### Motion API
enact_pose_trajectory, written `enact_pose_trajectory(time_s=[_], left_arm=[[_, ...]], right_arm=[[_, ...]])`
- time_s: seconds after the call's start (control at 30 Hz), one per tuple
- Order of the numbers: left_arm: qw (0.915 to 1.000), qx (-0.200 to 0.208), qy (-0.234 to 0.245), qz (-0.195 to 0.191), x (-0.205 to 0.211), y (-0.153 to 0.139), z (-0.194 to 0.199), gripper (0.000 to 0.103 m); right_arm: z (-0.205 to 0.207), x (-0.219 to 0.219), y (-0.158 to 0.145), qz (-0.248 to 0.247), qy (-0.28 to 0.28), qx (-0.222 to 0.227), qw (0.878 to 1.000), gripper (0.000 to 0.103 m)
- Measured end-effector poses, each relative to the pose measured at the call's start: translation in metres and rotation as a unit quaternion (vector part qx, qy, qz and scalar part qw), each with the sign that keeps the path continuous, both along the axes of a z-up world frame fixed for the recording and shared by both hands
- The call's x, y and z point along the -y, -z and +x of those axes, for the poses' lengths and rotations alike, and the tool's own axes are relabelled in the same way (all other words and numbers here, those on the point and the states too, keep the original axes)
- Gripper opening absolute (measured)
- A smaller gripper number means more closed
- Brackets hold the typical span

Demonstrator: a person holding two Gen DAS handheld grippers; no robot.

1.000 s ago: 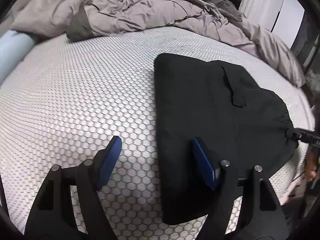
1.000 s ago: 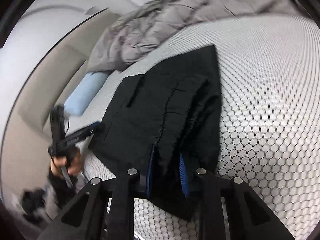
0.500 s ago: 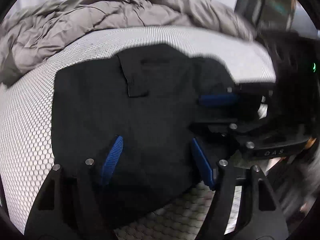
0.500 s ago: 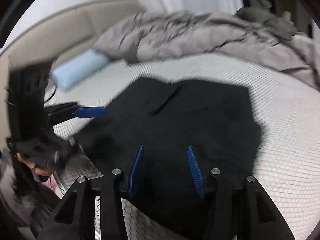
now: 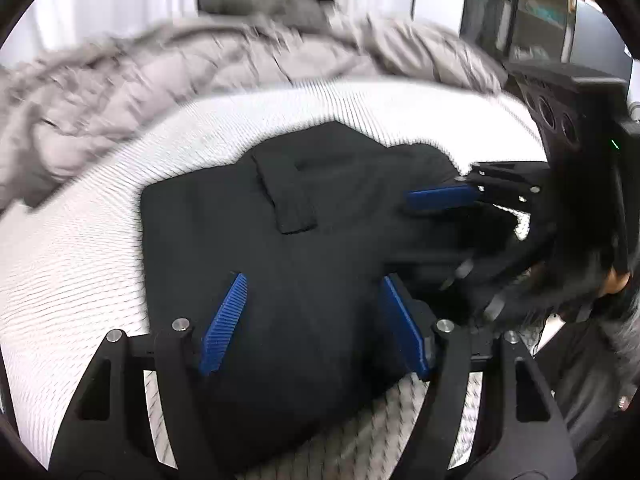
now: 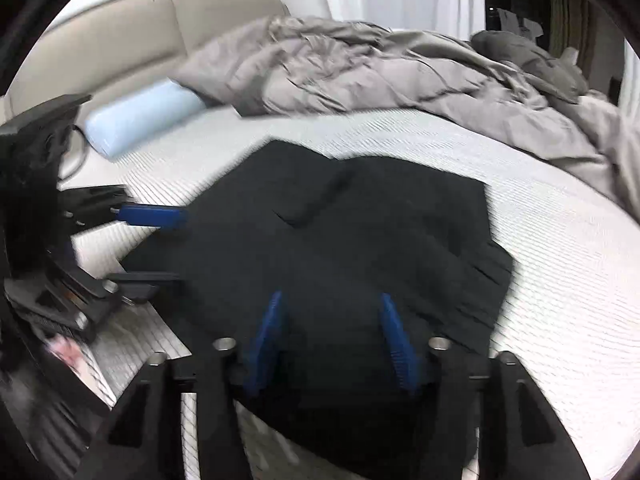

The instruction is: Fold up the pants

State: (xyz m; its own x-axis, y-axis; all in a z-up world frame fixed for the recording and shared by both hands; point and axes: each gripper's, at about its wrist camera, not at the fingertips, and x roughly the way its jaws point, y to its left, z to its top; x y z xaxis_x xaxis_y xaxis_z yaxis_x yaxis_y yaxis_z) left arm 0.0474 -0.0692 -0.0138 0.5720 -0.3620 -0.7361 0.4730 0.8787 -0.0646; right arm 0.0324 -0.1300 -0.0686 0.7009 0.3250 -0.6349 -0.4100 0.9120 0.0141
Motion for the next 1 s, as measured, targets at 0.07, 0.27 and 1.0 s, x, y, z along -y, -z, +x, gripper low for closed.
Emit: enact_pose_trajectory(time_s=[0.07, 0.27, 1.0], left_arm=[[0.9996, -0.024, 0.003, 0.015, -0.004, 0.019, 0.015, 0.065], [0.9991, -0.004, 0.007, 0.041, -0.02, 0.013, -0.008, 0.067], [0.9986, 0.005, -0.038, 0.036, -0.027, -0.026, 0.067, 0.068]], right_arm=[[0.021, -0.014, 0.014, -0.04, 0.003, -0.023, 0.999, 0.067], [0.024, 0.03, 0.017, -0.089, 0.045, -0.04, 0.994, 0.049], [0.073, 0.003, -0.009, -0.057, 0.022, -0.042, 0.997, 0.048]])
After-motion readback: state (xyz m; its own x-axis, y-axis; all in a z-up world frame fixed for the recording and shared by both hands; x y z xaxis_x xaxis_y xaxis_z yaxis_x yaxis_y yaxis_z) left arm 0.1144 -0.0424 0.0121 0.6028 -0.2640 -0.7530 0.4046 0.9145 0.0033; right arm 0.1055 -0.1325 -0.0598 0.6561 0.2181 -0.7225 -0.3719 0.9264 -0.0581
